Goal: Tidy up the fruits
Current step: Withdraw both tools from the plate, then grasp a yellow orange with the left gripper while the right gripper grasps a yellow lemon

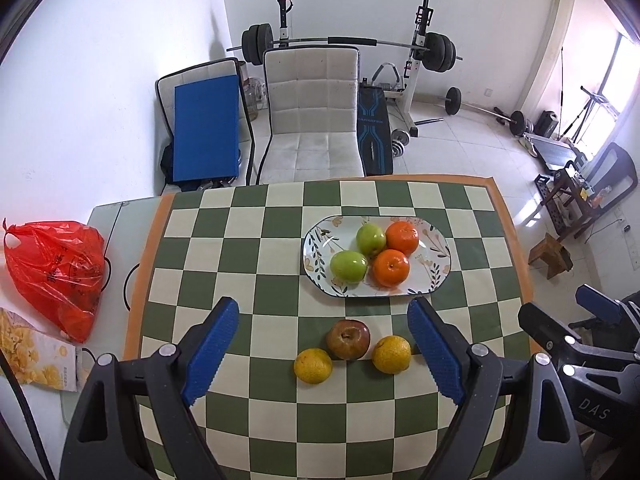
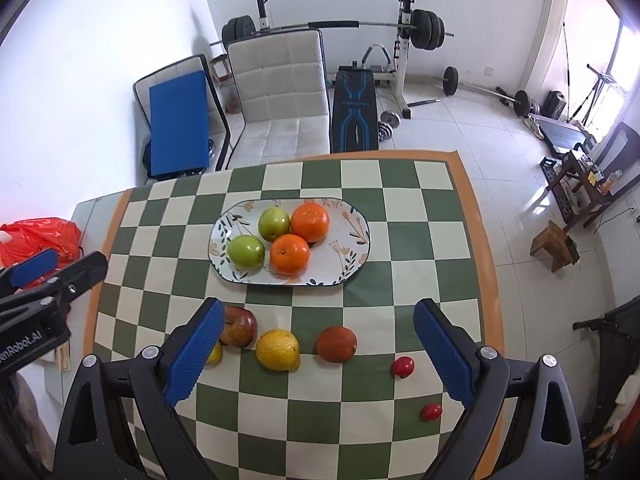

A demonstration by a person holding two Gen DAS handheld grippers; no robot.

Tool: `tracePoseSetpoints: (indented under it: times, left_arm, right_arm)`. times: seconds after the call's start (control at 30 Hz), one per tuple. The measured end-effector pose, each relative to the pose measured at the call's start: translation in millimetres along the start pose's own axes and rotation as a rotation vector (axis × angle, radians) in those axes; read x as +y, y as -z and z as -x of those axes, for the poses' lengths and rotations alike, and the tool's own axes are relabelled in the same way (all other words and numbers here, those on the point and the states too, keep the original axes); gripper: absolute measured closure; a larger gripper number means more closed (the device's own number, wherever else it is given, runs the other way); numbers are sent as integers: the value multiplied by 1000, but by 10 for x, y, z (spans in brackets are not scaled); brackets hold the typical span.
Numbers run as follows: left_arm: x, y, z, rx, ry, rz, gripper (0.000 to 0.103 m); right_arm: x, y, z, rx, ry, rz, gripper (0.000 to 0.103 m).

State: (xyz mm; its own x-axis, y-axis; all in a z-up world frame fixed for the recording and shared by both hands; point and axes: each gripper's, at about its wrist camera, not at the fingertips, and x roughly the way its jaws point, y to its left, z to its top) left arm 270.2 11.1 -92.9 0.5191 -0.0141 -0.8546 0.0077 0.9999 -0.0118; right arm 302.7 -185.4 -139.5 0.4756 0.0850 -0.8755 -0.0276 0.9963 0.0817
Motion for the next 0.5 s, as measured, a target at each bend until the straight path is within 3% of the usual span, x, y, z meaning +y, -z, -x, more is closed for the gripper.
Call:
tracePoseSetpoints:
  times: [0.3,0.33,0.37,0.4,0.5]
  left_arm:
    - [11,80,40,-2,-6,9,17]
    - [28,83,21,0,-7,15,15]
    - [45,78,-13,8,-9,19,4]
    - [67,73,-58,16,-15,25,0]
    - [157,87,-254,47,-55,43,0]
  right_arm:
    - [43,70,247,-31,-12,-25,6]
    - [39,71,247,-33,-12,-25,6]
    - [39,79,258,-36,-15,-29,6]
    - [44,82,253,-37,-18,-31,6]
    - [60,85,176,-32,-34,-38,6]
